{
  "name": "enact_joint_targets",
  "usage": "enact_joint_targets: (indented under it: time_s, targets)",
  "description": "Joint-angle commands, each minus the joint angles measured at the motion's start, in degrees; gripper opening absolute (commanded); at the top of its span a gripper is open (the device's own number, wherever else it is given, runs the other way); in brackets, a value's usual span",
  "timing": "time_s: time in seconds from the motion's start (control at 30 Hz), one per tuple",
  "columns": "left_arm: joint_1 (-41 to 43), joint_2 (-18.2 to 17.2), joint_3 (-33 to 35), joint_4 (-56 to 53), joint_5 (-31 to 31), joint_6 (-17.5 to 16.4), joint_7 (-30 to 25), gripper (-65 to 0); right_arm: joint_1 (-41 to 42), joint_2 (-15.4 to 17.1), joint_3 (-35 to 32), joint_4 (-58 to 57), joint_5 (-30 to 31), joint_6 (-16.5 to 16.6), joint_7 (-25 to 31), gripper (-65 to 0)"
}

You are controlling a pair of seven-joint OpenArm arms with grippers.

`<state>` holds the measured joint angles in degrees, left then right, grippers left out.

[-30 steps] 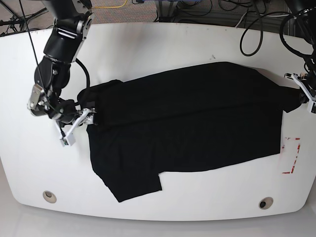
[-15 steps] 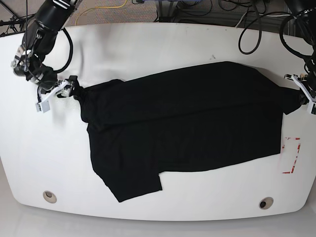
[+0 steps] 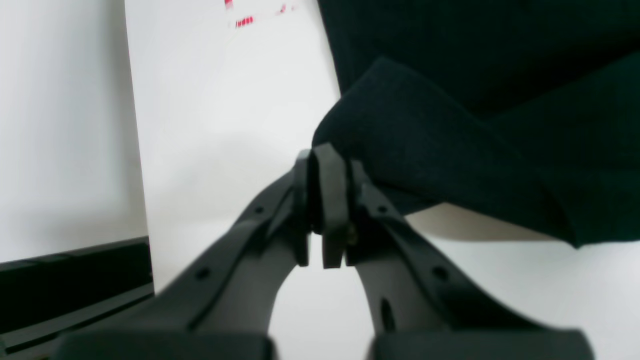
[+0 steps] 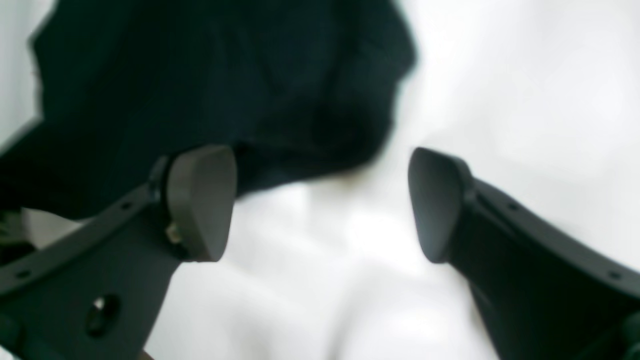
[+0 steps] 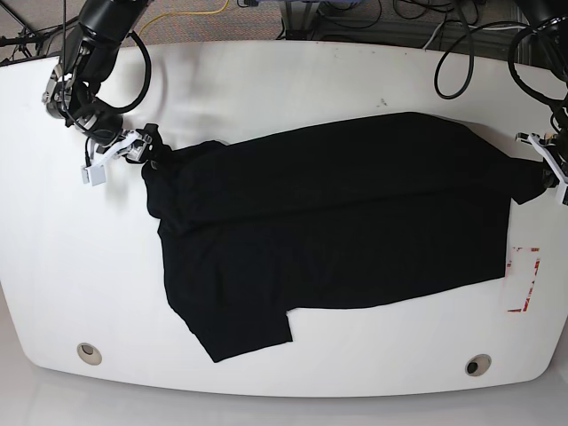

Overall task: Fold the T-shirt properly
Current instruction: 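Adjust the right gripper's hold on the shirt corner, then hold the shirt corners with both grippers, pulling it taut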

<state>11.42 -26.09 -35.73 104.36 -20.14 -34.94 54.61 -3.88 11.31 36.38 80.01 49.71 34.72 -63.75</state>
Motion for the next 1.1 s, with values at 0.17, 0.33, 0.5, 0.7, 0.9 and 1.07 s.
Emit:
enact_joint_targets:
  time_s: [0.17, 0.33, 0.5, 0.7, 0.9, 1.07]
  targets:
    - [-0.56, -1.3, -0.63, 1.01, -0.3, 0.34, -0.94, -65.0, 0.93, -1.42, -0.91, -0.4, -0.61, -0.04, 0.14, -13.5]
    - [-0.56, -1.3, -0.63, 1.01, -0.3, 0.34, -0.94, -65.0, 0.76, -1.95, -3.55, -0.4, -0.61, -0.04, 0.41, -17.3]
    - [-0.56, -1.21, -0.63, 1.01, -0.3, 0.34, -0.94, -65.0, 0.58, -3.0, -4.34, -0.49, -0.61, -0.04, 0.49, -33.5]
    - [-0.56, -1.21, -0.63, 1.01, -0.3, 0.34, -0.94, -65.0, -0.03, -3.18, -4.25, -0.4, -0.44, -0.04, 0.49, -53.7]
    - [-0.48, -1.21, -0.71, 1.01, -0.3, 0.34, -0.94, -65.0, -0.74, -3.18, -4.25, 0.92, -0.44, -0.04, 0.32, -54.1]
    - [-0.48, -1.3, -0.71, 0.83, -0.3, 0.34, -0.94, -65.0, -1.97, -3.18, -4.25, 1.36, -0.35, -0.04, 0.32, -49.3]
